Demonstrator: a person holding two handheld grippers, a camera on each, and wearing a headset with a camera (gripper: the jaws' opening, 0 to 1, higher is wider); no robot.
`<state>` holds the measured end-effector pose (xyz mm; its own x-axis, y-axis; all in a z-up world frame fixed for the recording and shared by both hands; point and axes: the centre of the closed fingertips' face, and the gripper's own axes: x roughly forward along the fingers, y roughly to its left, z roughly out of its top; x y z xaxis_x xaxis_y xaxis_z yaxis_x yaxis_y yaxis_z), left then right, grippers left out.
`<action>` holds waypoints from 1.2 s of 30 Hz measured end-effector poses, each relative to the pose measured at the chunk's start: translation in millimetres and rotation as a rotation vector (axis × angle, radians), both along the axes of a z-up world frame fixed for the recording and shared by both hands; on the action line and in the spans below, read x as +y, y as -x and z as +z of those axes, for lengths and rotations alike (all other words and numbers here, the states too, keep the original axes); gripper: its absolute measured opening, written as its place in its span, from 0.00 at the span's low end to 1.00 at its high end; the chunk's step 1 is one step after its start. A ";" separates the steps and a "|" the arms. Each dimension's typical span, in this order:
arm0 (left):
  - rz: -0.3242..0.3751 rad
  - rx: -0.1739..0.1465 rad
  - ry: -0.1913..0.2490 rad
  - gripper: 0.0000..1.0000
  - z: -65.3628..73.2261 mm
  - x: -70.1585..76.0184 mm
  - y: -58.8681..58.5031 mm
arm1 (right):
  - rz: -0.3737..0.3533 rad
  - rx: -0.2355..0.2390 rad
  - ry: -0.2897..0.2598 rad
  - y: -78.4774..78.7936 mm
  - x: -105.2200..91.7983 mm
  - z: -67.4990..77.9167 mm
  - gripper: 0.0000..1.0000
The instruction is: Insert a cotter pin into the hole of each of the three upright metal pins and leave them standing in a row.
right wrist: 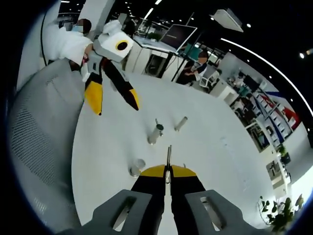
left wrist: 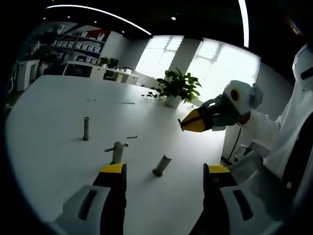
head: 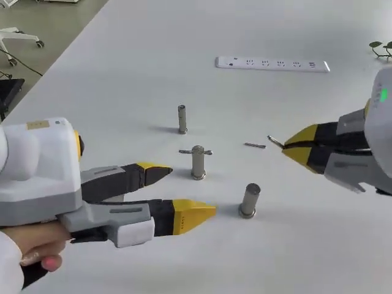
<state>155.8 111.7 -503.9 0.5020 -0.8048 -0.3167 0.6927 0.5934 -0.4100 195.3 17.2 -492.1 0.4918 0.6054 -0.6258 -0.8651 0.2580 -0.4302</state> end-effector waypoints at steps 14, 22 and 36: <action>-0.059 0.084 0.020 0.46 -7.4 -35.6 -3.7 | -0.044 -0.031 -0.032 13.5 5.9 -14.7 0.00; -0.068 0.147 0.081 0.35 -1.7 -49.5 -9.2 | -0.027 -0.081 -0.012 22.6 14.8 -11.5 0.00; -0.125 0.168 0.107 0.12 2.2 -68.5 -13.2 | 0.003 -0.080 -0.012 35.0 26.9 -14.2 0.00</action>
